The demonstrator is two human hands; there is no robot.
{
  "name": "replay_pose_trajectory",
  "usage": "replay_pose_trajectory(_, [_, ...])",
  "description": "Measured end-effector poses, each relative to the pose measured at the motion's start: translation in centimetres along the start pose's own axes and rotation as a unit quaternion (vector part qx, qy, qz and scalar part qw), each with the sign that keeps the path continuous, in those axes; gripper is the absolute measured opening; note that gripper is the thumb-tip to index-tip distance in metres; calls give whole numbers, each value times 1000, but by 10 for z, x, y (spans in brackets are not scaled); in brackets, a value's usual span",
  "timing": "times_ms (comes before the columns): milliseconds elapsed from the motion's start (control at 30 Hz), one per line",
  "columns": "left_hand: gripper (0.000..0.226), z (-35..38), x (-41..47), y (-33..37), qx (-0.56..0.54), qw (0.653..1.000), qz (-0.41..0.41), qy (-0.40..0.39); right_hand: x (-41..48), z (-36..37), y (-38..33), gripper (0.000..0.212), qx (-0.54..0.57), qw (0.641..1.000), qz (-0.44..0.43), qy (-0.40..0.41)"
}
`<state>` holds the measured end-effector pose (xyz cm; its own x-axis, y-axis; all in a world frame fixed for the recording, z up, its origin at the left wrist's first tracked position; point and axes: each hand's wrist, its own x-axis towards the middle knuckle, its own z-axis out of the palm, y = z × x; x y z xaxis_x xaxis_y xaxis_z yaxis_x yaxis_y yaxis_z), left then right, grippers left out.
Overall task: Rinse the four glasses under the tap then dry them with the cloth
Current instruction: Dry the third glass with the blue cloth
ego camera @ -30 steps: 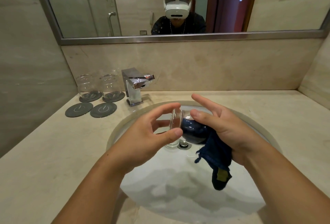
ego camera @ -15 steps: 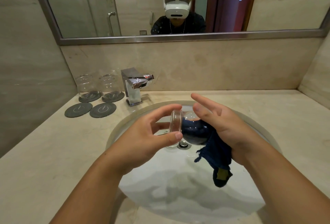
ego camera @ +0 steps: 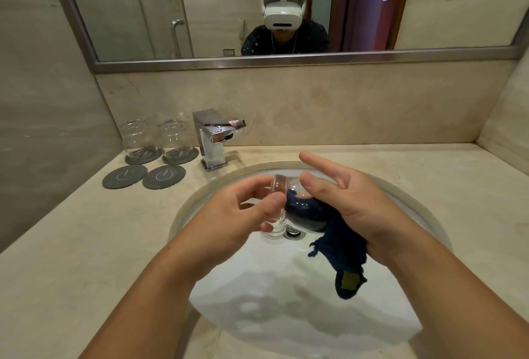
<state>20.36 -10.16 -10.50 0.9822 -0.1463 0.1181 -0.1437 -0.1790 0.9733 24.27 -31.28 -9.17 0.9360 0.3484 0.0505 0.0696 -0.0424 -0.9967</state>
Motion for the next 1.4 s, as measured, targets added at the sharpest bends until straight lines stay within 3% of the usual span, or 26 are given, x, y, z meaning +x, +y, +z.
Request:
replay_pose_trajectory(133, [54, -1, -2, -1, 64, 997, 35, -19, 0, -5, -2, 83, 24, 999, 26, -5])
replay_pose_trajectory(267, [62, -3, -2, -1, 54, 997, 43, -46, 0, -4, -3, 80, 51, 998, 38, -7])
replay_pose_trajectory(467, [46, 1, 0, 1, -6, 1000, -16, 18, -4, 2, -5, 84, 22, 1000, 5, -6])
replay_pose_trajectory(600, [37, 1, 0, 1, 33, 999, 27, 16, -5, 0, -5, 86, 9, 1000, 9, -22])
replay_pose_trajectory(733, [56, -4, -2, 1, 51, 998, 39, -19, -4, -4, -6, 89, 21, 999, 27, -42])
replay_pose_trajectory(933, [66, -2, -3, 1, 72, 994, 62, -50, -4, -7, -6, 82, 47, 996, 50, -50])
replay_pose_trajectory(1033, [64, -3, -1, 1, 57, 996, 56, -45, -4, -6, -7, 80, 45, 997, 37, -41])
replay_pose_trajectory(1233, [43, 1, 2, -3, 21, 999, 3, 40, -7, 4, -5, 94, -3, 999, -5, -43])
replay_pose_trajectory(1400, [55, -3, 1, -2, 43, 999, 30, 5, -6, 1, -7, 95, 21, 998, 10, -55])
